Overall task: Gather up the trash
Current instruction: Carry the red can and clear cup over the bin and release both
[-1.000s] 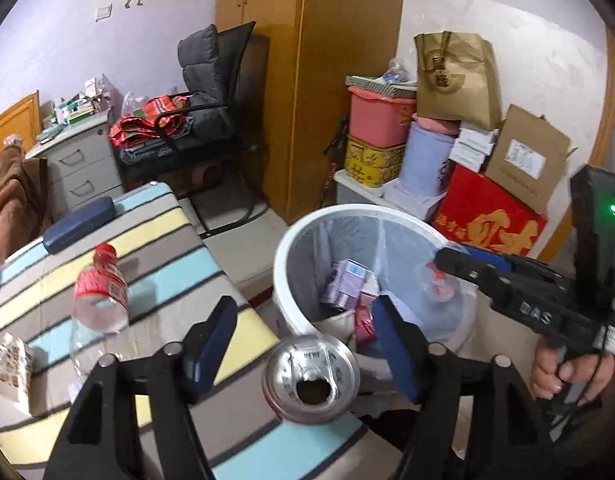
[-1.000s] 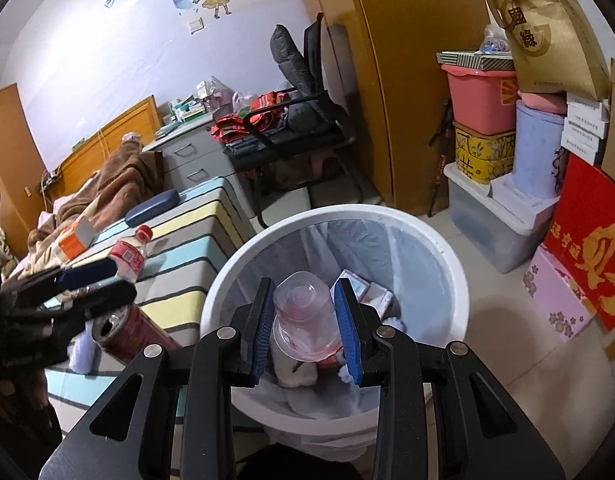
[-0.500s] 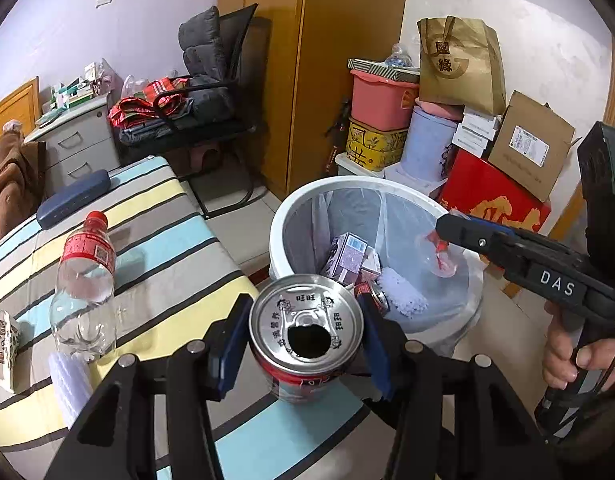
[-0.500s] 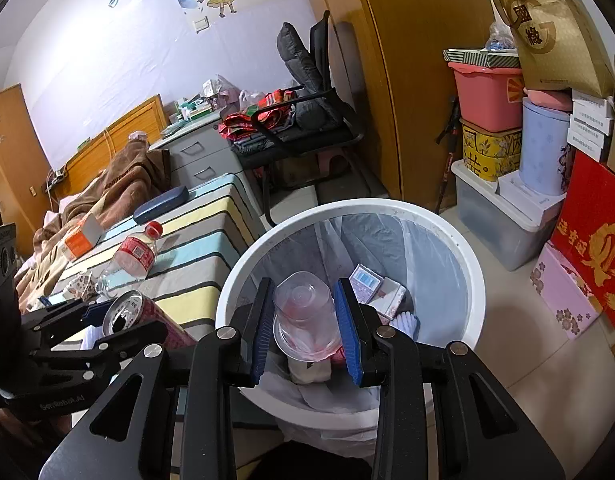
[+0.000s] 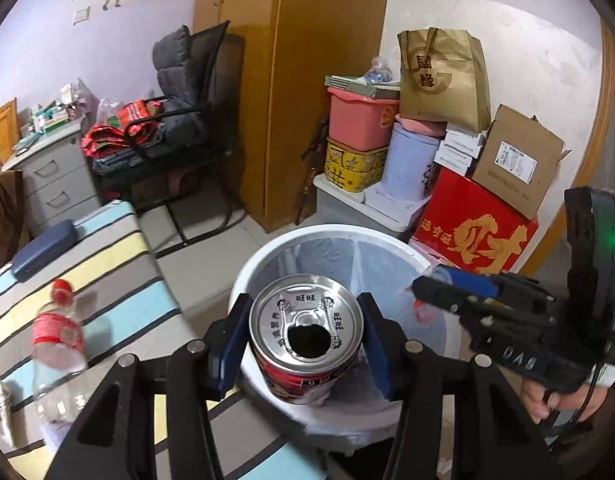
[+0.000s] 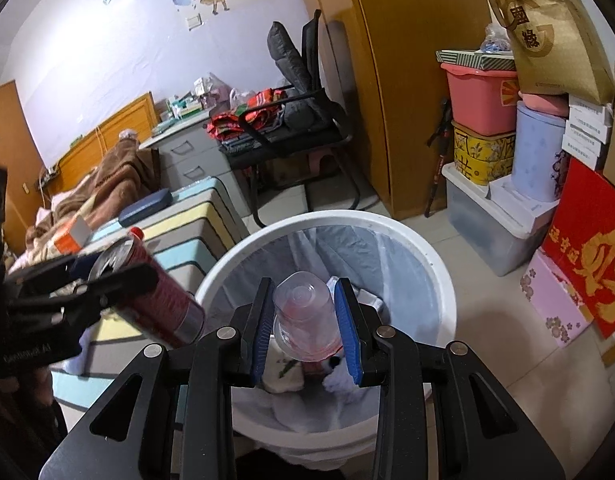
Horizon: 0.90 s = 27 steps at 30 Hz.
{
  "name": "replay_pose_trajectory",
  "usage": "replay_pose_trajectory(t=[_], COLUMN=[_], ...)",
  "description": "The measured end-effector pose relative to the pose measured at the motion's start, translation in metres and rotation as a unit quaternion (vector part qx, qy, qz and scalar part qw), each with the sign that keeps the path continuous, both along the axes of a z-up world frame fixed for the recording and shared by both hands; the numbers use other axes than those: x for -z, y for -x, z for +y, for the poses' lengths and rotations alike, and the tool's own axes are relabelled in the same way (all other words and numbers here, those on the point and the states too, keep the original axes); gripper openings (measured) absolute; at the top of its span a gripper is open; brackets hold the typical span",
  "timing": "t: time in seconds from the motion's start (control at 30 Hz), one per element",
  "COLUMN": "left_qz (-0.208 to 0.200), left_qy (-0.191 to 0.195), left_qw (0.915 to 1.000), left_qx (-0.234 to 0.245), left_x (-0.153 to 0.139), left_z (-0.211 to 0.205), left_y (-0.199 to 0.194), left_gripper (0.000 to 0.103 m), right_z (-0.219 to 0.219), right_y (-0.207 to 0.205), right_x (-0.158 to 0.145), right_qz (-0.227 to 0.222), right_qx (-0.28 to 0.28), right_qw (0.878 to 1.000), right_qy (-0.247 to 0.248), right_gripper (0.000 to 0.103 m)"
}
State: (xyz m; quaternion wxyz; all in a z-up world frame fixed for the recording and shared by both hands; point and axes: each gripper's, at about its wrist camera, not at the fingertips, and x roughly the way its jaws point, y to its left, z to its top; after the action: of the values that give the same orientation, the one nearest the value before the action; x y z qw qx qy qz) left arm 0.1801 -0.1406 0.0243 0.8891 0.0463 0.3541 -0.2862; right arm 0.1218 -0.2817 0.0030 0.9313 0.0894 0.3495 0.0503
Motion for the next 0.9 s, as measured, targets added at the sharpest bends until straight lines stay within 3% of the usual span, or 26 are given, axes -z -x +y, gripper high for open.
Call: replay_pose_trajectory(t=[0.37, 0.43, 0.47, 0.53, 0.6, 0.9], left_qz=[0.035, 0.034, 0.033, 0.03, 0.029, 0.02], left_qy=[0.004, 0.009, 0.011, 0.016, 0.015, 0.016], left_qw=[0.9992, 0.9992, 0.9992, 0.9993, 0.9993, 0.9996], left_qx=[0.02, 0.02, 0.019, 0.018, 0.017, -0.008], left_x=[0.024, 0.024, 0.024, 0.022, 0.021, 0.013], left_z=[-0.024, -0.022, -0.021, -0.019, -0.017, 0.008], left_y=[-0.008, -0.007, -0.007, -0.006, -0.005, 0.005], left_gripper=[0.055, 0.058, 0.064, 0.068, 0.068, 0.068], right_z=[-0.016, -0.016, -0.015, -0.015, -0.014, -0.008], right_y=[-0.008, -0.007, -0.008, -0.007, -0.006, -0.002], right_x=[0.019, 0.02, 0.02, 0.02, 0.019, 0.009], right_qz=[0.042, 0.047, 0.048, 0.049, 0.047, 0.033], right_qx=[0.014, 0.014, 0.014, 0.015, 0.016, 0.017], right_qw=[0.999, 0.999, 0.999, 0.998, 0.998, 0.999], right_qy=[0.017, 0.02, 0.021, 0.023, 0.023, 0.023], right_gripper=[0.032, 0.033, 0.033, 0.04, 0.059, 0.06])
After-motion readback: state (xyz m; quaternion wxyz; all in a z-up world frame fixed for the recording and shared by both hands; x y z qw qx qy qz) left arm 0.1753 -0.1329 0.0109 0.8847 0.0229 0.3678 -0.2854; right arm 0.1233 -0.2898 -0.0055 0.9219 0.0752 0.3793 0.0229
